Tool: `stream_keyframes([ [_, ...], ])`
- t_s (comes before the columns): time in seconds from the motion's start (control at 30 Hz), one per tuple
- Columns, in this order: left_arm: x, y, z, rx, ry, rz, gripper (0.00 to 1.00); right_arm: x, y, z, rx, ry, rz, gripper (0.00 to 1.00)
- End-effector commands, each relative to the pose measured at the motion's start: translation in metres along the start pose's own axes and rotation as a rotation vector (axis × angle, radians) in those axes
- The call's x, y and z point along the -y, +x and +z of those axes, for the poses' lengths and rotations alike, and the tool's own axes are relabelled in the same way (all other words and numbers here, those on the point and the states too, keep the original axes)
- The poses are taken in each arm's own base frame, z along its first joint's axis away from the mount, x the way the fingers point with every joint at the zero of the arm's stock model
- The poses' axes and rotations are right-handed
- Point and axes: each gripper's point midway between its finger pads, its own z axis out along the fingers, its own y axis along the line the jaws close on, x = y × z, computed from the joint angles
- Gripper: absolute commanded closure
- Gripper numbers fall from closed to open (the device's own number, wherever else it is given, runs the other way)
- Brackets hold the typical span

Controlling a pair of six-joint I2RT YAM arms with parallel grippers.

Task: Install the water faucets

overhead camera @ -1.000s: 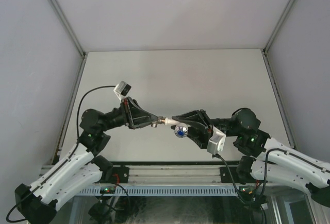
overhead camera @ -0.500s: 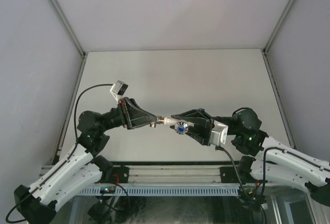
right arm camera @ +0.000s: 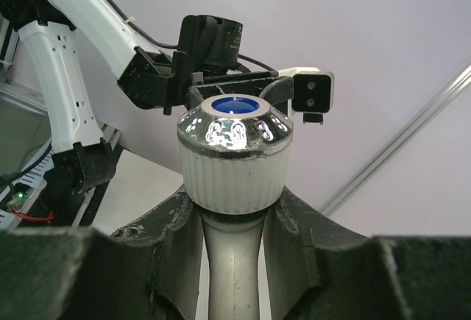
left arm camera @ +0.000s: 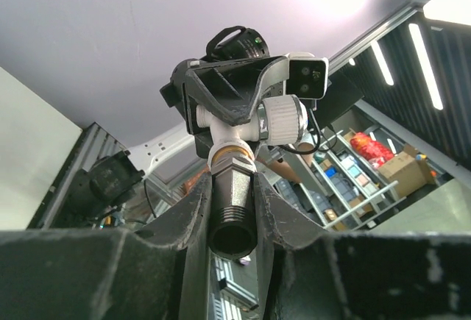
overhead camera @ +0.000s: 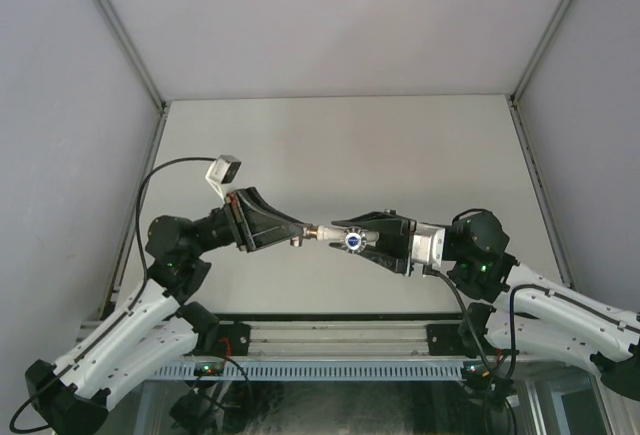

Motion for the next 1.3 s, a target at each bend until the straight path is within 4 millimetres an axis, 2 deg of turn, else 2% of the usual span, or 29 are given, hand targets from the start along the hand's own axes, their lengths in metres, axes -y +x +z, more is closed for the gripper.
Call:
stream_keyframes([
  [0.0, 0.013, -0.007, 0.006, 0.007, 0.021, 0.139, 1.00, 0.004, -0.006, 0.006, 0.015, 0.027, 0.100, 1.00],
  [0.2, 0.000, -0.008, 0.005, 0.004, -0.056, 0.252, 1.00, 0.006, -0.003, 0.009, 0.008, 0.048, 0.191, 1.00],
  [0.43, -0.001, -0.010, 0.002, 0.028, -0.055, 0.329, 1.00, 0.007, -0.007, 0.013, 0.040, 0.062, 0.299, 1.00],
  [0.9, 0.009, -0.012, -0.001, 0.055, 0.009, 0.502, 1.00, 0.014, -0.018, 0.016, 0.112, 0.100, 0.541, 1.00],
  [1.27, 0.014, -0.012, -0.002, 0.045, 0.049, 0.668, 1.00, 0.028, -0.009, 0.015, 0.114, 0.208, 0.828, 1.00],
])
